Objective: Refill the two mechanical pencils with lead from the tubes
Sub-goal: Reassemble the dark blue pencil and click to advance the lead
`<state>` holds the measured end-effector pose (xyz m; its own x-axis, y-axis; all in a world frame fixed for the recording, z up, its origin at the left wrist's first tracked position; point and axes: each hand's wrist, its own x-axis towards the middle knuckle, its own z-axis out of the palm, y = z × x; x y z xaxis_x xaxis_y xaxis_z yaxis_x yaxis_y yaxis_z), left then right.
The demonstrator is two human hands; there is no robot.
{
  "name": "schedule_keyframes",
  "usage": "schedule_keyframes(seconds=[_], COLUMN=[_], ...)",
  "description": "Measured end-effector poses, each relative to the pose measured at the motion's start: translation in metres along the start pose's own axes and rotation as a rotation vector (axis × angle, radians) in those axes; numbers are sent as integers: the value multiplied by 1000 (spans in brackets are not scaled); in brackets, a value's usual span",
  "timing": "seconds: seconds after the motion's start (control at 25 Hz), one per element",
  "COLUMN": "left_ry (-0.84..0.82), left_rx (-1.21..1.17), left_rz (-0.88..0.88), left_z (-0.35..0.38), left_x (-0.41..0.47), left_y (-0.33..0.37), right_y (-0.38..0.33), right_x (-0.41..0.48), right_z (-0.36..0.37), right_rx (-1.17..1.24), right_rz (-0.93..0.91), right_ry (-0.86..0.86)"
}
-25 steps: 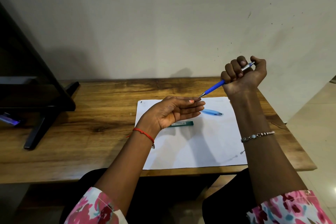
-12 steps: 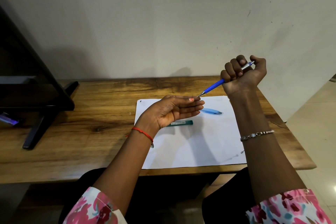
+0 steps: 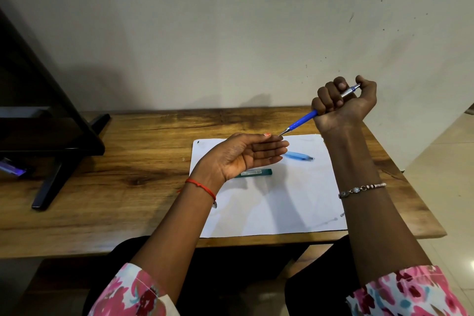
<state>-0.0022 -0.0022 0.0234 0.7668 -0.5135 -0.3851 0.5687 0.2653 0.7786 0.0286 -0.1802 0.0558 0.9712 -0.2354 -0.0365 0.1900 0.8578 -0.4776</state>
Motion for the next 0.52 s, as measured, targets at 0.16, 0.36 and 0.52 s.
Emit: schedule_keyframes(seconds=[0.16,0.36,0.52], left_ry=[-3,-7,-6], left_rx=[-12,-16,-26], left_rz=[-1,-2,-3], left_z=[1,0,0], left_x=[0,-1,0], left_y=[1,1,0], right_y=[0,1,1], right_x=[0,-1,-1], right_z=[1,0,-1], right_rx=[-2,2,10], right_rz=[-4,-14,-15], right_ry=[2,18,23])
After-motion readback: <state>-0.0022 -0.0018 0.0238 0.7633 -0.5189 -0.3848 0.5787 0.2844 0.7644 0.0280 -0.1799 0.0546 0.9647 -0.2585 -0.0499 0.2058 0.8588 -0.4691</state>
